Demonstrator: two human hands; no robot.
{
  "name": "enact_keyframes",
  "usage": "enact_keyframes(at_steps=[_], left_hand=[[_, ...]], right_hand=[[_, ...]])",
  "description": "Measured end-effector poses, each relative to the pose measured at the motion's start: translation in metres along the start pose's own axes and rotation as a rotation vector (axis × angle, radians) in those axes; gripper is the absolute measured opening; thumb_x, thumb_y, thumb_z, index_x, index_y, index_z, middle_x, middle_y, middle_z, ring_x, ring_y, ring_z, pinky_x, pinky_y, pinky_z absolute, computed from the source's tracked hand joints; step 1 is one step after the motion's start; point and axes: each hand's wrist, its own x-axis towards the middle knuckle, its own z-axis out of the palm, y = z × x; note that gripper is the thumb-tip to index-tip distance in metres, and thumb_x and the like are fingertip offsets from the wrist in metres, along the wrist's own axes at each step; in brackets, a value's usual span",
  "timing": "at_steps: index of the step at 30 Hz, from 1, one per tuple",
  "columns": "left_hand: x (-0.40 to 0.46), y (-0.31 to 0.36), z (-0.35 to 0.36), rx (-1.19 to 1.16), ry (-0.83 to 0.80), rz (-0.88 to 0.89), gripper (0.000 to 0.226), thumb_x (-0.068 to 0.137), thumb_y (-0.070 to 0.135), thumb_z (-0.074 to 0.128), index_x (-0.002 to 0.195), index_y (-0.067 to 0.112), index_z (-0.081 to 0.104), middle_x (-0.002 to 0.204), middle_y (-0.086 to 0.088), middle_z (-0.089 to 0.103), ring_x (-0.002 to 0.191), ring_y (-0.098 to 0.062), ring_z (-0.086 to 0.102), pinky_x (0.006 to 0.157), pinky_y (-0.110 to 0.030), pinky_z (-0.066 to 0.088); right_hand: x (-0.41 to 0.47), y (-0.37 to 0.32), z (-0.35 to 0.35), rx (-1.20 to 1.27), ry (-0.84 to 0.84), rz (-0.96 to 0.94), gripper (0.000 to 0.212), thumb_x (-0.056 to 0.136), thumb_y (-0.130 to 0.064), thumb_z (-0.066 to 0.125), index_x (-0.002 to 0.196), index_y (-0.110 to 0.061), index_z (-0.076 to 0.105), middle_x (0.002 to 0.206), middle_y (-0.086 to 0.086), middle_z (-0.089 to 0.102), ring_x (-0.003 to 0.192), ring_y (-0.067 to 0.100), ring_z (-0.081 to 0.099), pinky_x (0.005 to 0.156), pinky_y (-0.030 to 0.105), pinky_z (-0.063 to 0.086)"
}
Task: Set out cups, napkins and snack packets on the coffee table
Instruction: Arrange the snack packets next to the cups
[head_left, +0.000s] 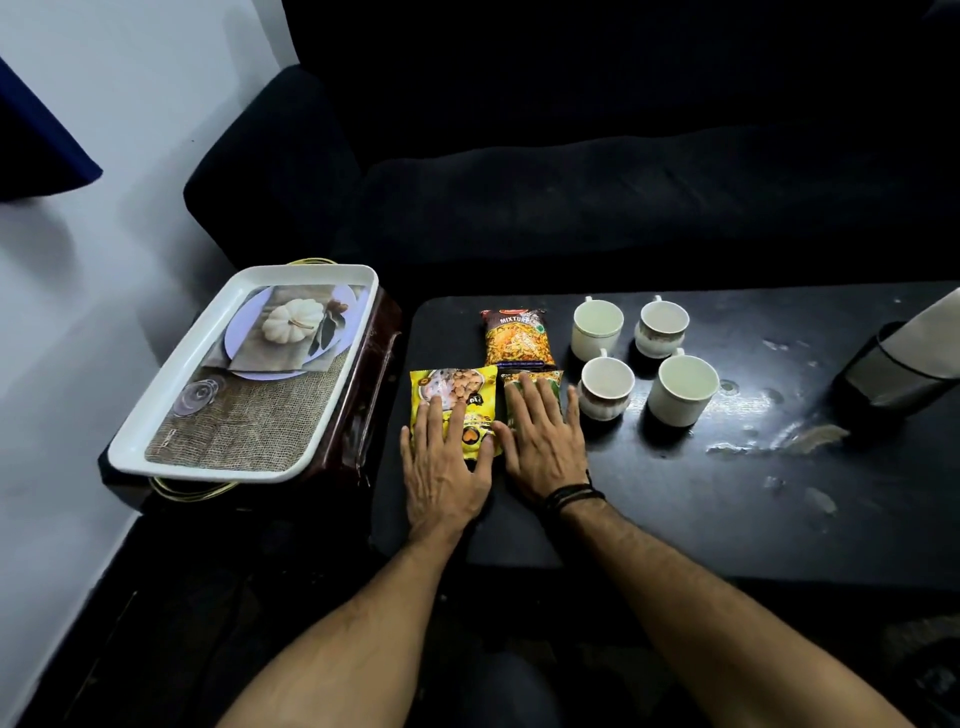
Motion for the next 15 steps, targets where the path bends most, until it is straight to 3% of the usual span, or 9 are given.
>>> enact_keyframes(at_steps=[6,10,15], left_hand=[[-0.001,0.0,0.0,-0.006,0.02,0.006,0.07,0.093,0.065,0.03,0.152,0.027,0.032,0.163,-0.006,0.021,0.152,-0.02,0.012,0.123,-0.047,0.011],[0.0,0.001,-0.001,-0.024,0.021,-0.004,0.07,0.093,0.067,0.03,0.152,0.029,0.031,0.164,-0.005,0.019,0.152,-0.019,0.01,0.124,-0.045,0.01],[-0.001,0.001,0.001,-0.028,0.015,-0.004,0.068,0.092,0.063,0.032,0.151,0.029,0.031,0.164,-0.003,0.018,0.152,-0.018,0.009,0.123,-0.046,0.011]], right_hand=[[0.0,0.0,-0.006,0.063,0.097,-0.03,0.06,0.098,-0.049,0.026,0.146,-0.016,0.04,0.157,0.007,0.034,0.147,0.024,0.029,0.121,0.052,0.008],[0.044,-0.008,-0.025,0.124,0.18,0.032,0.052,0.097,-0.039,0.034,0.147,-0.023,0.036,0.157,0.008,0.033,0.147,0.028,0.026,0.121,0.052,0.013],[0.106,0.007,-0.033,0.088,-0.359,0.099,0.065,0.096,-0.022,0.043,0.154,-0.027,0.014,0.165,0.007,0.003,0.151,0.032,0.003,0.121,0.055,0.014]])
